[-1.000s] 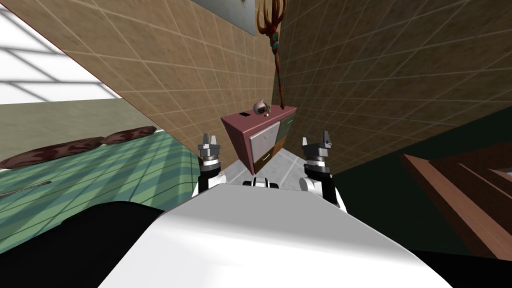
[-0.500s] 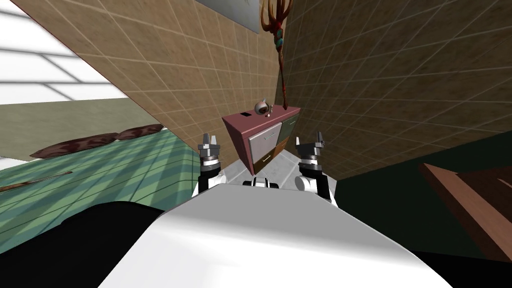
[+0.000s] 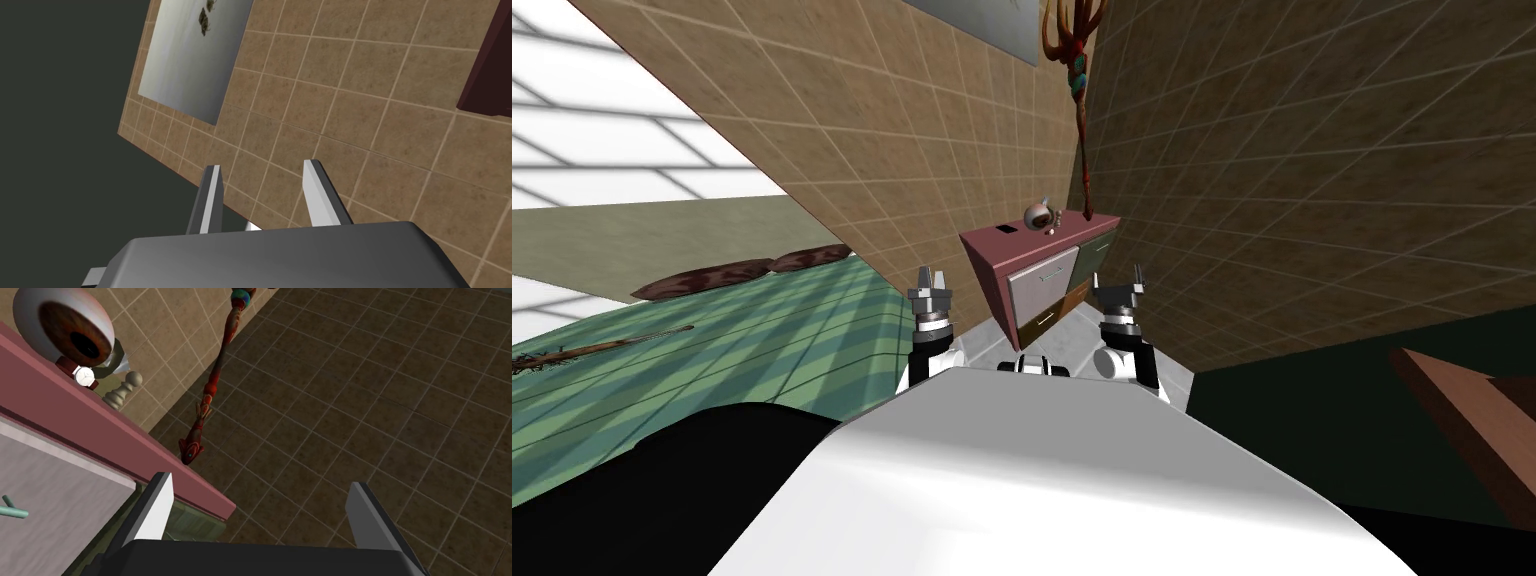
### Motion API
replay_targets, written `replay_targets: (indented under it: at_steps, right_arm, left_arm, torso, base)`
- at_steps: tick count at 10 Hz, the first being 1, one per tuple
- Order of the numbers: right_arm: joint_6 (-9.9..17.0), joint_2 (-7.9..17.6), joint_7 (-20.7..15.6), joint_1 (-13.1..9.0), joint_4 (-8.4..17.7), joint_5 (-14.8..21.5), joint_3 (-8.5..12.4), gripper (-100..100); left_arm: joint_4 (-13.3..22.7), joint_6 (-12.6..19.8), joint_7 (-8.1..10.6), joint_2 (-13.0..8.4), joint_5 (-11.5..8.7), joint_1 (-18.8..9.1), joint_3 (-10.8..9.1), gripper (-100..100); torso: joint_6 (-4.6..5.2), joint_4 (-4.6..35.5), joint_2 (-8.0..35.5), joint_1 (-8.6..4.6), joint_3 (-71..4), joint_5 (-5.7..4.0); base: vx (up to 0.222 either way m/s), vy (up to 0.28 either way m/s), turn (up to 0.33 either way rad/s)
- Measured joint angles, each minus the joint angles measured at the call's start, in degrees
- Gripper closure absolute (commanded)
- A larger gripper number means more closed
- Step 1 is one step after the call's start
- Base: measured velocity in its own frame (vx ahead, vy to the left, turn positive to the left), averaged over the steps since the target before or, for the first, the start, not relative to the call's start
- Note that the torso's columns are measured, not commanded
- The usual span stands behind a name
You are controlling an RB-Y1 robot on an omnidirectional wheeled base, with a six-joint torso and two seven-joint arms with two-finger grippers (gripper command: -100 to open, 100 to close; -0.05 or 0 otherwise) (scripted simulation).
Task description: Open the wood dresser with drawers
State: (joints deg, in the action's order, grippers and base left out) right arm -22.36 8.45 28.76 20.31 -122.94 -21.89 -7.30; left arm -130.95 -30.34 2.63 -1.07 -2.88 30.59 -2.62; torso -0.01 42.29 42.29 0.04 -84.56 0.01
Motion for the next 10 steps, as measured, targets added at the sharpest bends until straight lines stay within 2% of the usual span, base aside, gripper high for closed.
replay_targets:
  at_steps: [5,7,10]
  right_arm:
    - [-0.4,-0.2,7.2,-3.0,2.9,-7.4,-4.4,-100]
    - [-0.9,-0.1,10.6,-4.8,5.1,-11.0,-6.4,-100]
    - [-1.2,-0.3,14.4,-5.6,6.3,-14.6,-8.8,-100]
  left_arm:
    - [0.0,0.0,0.0,0.0,0.0,0.0,0.0,0]
    - [0.0,0.0,0.0,0.0,0.0,0.0,0.0,0]
    - [0.0,0.0,0.0,0.0,0.0,0.0,0.0,0]
  torso:
    - [0.04,0.0,0.0,-0.05,0.0,-0.02]
    - [-0.01,0.0,-0.1,-0.09,0.0,-0.03]
    - [0.02,0.0,0.0,0.02,0.0,0.0]
  base:
    - [0.023,-0.059,0.096]
    - [0.034,-0.076,0.123]
    - [0.018,-0.058,0.09]
